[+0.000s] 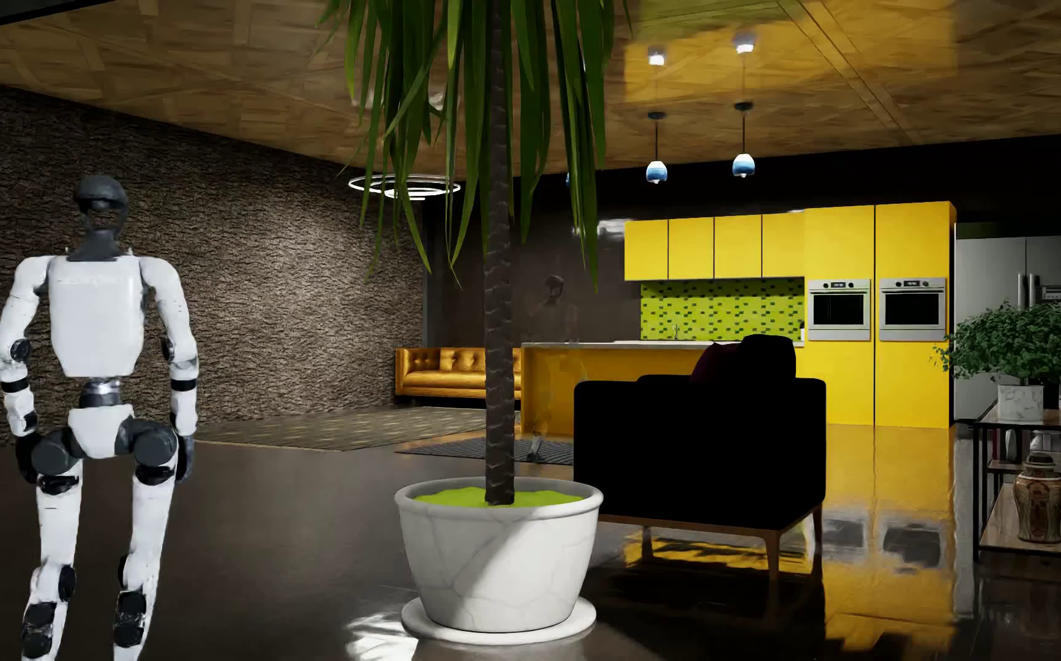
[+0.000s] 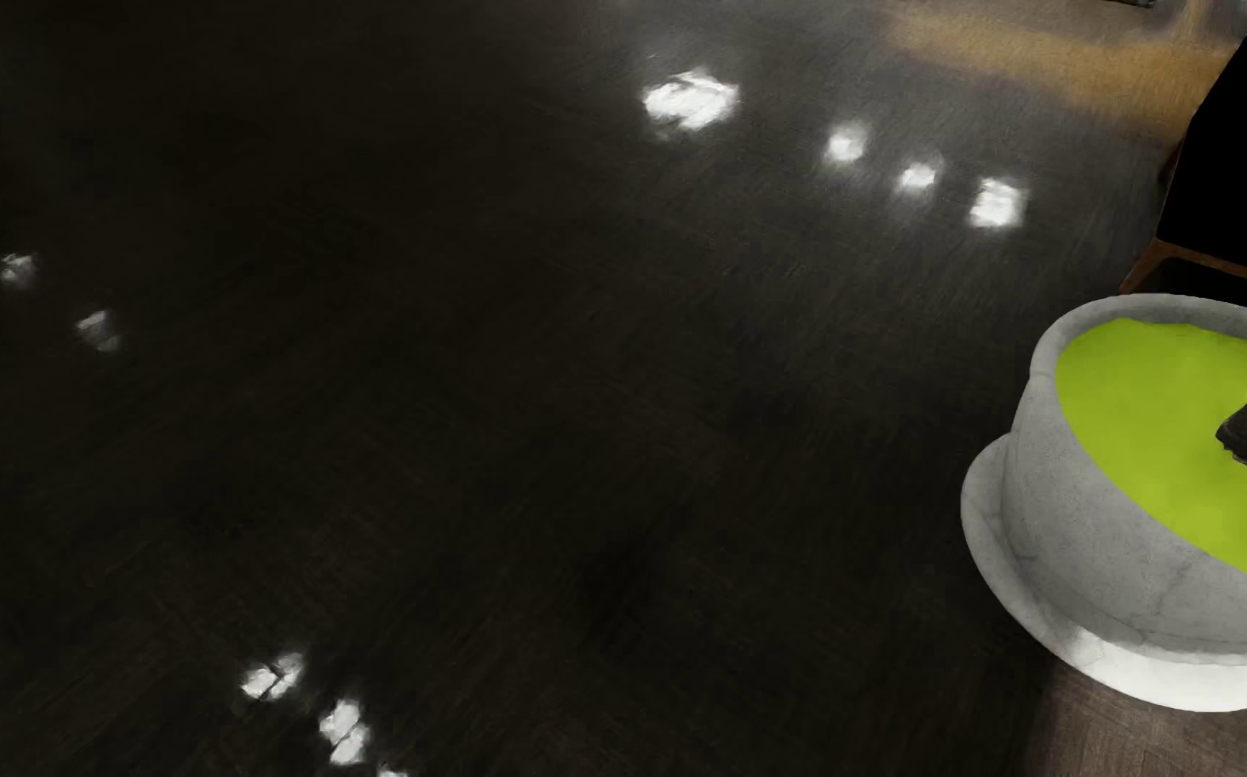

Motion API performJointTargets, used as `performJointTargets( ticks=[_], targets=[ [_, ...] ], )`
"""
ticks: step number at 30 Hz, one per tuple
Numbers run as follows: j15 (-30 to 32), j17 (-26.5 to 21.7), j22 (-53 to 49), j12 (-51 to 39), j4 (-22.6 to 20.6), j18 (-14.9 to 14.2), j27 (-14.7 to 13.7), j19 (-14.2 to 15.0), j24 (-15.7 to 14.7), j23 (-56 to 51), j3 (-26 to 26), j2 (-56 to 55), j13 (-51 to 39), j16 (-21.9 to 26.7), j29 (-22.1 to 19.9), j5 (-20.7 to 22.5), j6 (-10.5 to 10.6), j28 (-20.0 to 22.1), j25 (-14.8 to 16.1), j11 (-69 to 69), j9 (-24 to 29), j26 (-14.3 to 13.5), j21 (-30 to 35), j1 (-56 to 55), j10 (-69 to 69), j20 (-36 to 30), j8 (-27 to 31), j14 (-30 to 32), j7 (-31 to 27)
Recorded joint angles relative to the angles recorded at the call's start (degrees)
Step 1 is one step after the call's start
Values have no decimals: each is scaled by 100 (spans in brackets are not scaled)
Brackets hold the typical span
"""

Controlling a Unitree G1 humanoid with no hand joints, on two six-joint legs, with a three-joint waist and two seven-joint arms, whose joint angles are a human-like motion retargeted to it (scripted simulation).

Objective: Go to the counter

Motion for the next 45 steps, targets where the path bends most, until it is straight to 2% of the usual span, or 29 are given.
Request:
performJointTargets(
  ticks=[4,7,9,11,14,16,19,20,21,23,24,25,26,28,30,31,32,33,34,35,36,37,38,39,41,43,45],
  targets=[
    [237,41,14,170,-80,0,0,0,0,-91,65,-31,8,63,0,77,-36,0,0,68,112,0,181,-369,359,9,0,-430,0],
    [-56,-185,120,341,9,0,0,0,0,-320,251,427,-22,89,0,150,34,0,0,50,436,0,398,-1229,1916,-72,0,-526,0],
    [-294,-280,164,503,-23,0,0,0,0,-447,617,684,-120,111,0,-8,-72,0,0,-13,499,0,440,-1796,2399,-114,0,-512,0],
    [-569,-232,275,633,-23,0,0,0,0,-377,893,944,-317,192,0,-116,-208,0,0,-106,546,0,340,-2327,2018,-155,0,-254,0],
    [-1187,-208,665,736,56,0,0,0,0,-336,1079,1609,-576,217,0,-170,-231,0,0,-181,675,0,232,-2926,1315,-157,0,283,0],
    [-1370,-200,894,764,84,0,0,0,0,-212,1240,2027,-704,220,0,-196,-243,0,0,-218,720,0,226,-3142,1001,-137,0,365,0],
    [-871,-204,1027,775,36,0,0,0,0,-66,1632,2327,-595,237,0,-438,-355,0,0,-77,605,0,448,-3388,1591,-162,0,150,0],
    [-382,-146,1016,800,-31,0,0,0,0,80,1711,2298,-500,264,0,-562,-433,0,0,216,570,0,499,-3355,1925,-180,0,-42,0],
    [391,-157,1053,773,-105,0,0,0,0,109,1703,2187,-364,267,0,-648,-468,0,0,724,547,0,653,-3174,2133,-252,0,-251,0],
    [1969,-157,1036,684,-265,0,0,0,0,163,1487,1261,-109,212,0,-790,-423,0,0,2722,561,0,724,-2605,2192,-213,0,-680,0],
    [2180,-157,905,616,-450,0,0,0,0,124,1216,677,-7,181,0,-868,-433,0,0,3883,699,0,687,-2186,2062,-162,0,-840,0],
    [2105,-190,787,543,-521,0,0,0,0,114,874,98,97,169,0,-822,-370,0,0,4738,774,0,693,-1725,1840,-196,0,-935,0],
    [2057,-186,629,483,-490,0,0,0,0,166,560,-467,198,189,0,-719,-268,0,0,5062,799,0,667,-1227,1549,-217,0,-978,0],
    [2460,-181,250,358,-470,0,0,0,0,45,-193,-1391,459,198,0,-580,-116,0,0,4061,864,0,305,-238,832,-149,0,-925,0],
    [2814,-291,-119,168,-402,0,0,0,0,-28,-664,-1959,617,342,0,-460,-31,0,0,1974,861,0,457,665,191,-119,0,-890,0],
    [2520,-289,-297,57,-396,0,0,0,0,-41,-878,-2161,685,414,0,-444,-25,0,0,827,839,0,358,1083,-79,-84,0,-965,0],
    [1353,-307,-391,-64,-380,0,0,0,0,-69,-974,-2302,750,476,0,-474,-38,0,0,346,762,0,422,1354,-127,-61,0,-1069,0],
    [476,-308,-436,-174,-350,0,0,0,0,-35,-1077,-2439,798,516,0,-491,-30,0,0,105,702,0,472,1582,-125,-17,0,-1156,0],
    [470,-312,-414,-235,-313,0,0,0,0,12,-1223,-2555,823,515,0,-497,-2,0,0,142,694,0,530,1752,-44,71,0,-1161,0],
    [1594,-335,-383,-248,-277,0,0,0,0,17,-1371,-2758,863,505,0,-494,23,0,0,343,691,0,548,1969,22,191,0,-1145,0],
    [2541,-319,-269,-169,-128,0,0,0,0,93,-1377,-2886,847,411,0,-370,169,0,0,773,651,0,606,1881,459,266,0,-466,0],
    [3102,-308,-131,-76,26,0,0,0,0,188,-1308,-2857,816,323,0,-218,294,0,0,1159,644,0,664,1741,1109,275,0,371,0],
    [3138,-297,26,30,149,0,0,0,0,274,-1137,-2639,754,271,0,-41,352,0,0,1396,633,0,701,1360,2111,195,0,1262,0],
    [2962,-290,129,110,255,0,0,0,0,246,-934,-2328,688,271,0,132,374,0,0,1440,615,0,650,737,3270,46,0,1580,0],
    [2222,-274,170,221,322,0,0,0,0,155,-376,-1208,442,274,0,264,301,0,0,1056,775,0,445,-353,4755,-156,0,432,0],
    [1327,-335,206,390,199,0,0,0,0,-69,318,-142,112,295,0,157,72,0,0,590,811,0,310,-1335,4445,-211,0,-330,0],
    [376,-507,118,641,188,0,0,0,0,-498,837,912,-183,366,0,-8,-69,0,0,105,816,0,223,-1906,2867,-211,0,-247,0]
  ],
)
